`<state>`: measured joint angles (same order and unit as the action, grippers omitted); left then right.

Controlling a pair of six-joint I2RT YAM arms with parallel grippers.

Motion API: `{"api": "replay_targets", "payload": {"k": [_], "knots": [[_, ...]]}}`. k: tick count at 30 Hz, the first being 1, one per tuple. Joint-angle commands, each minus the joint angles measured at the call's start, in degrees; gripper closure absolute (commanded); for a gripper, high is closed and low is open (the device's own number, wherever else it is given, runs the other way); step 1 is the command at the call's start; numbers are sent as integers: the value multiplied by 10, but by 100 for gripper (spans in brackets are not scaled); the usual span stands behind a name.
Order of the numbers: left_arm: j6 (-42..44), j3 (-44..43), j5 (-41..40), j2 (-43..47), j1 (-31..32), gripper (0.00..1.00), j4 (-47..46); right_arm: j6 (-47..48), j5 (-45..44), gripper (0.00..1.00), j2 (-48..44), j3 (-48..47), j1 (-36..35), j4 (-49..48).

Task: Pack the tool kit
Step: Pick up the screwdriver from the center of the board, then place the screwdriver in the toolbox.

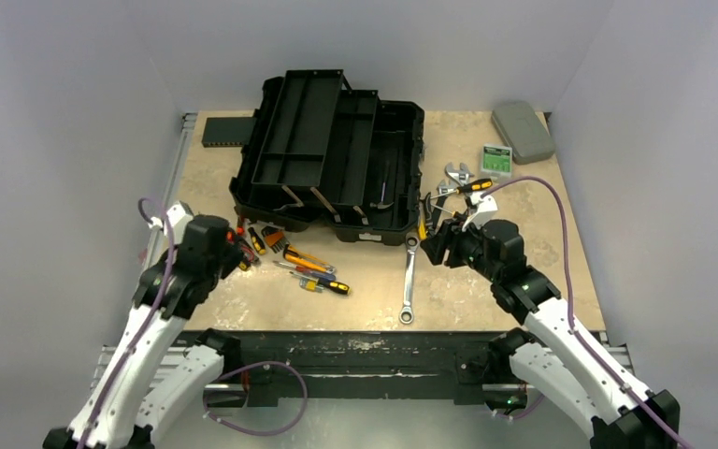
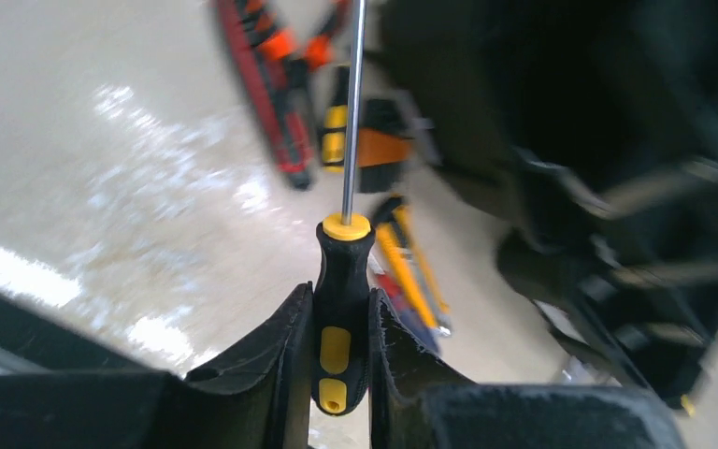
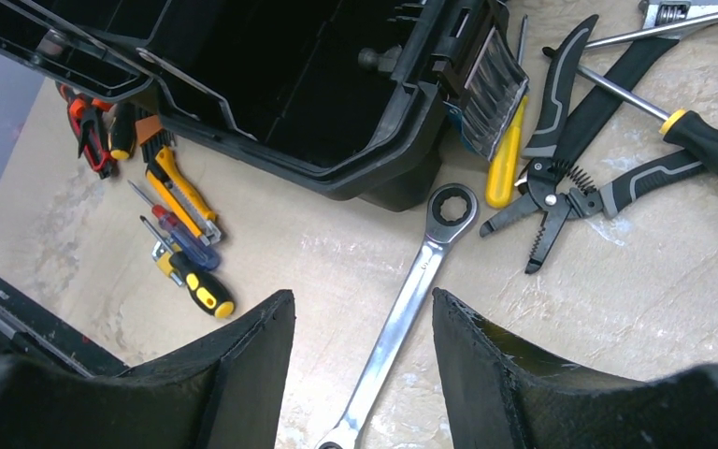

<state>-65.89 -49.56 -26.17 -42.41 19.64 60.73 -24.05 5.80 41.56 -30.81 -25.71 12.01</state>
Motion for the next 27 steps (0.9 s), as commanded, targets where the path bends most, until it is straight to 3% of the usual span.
{"api": "replay_targets", "payload": {"k": [1,7,14,24,27], "knots": [[259,-38,132,62,7,100,-178,-3,14,46,8,-6,-1,-30],[353,-174,233,-13,13,100,-209,0,15,46,21,-9,-1,-31],[463,-358,354,-199,-3,100,-210,1,18,46,19,-18,-1,-22],[592,-563,388,-424,-6,100,-217,8,37,46,23,-42,-1,-3],[627,-672,378,-509,-8,100,-155,5,40,46,12,-41,-1,6]]}}
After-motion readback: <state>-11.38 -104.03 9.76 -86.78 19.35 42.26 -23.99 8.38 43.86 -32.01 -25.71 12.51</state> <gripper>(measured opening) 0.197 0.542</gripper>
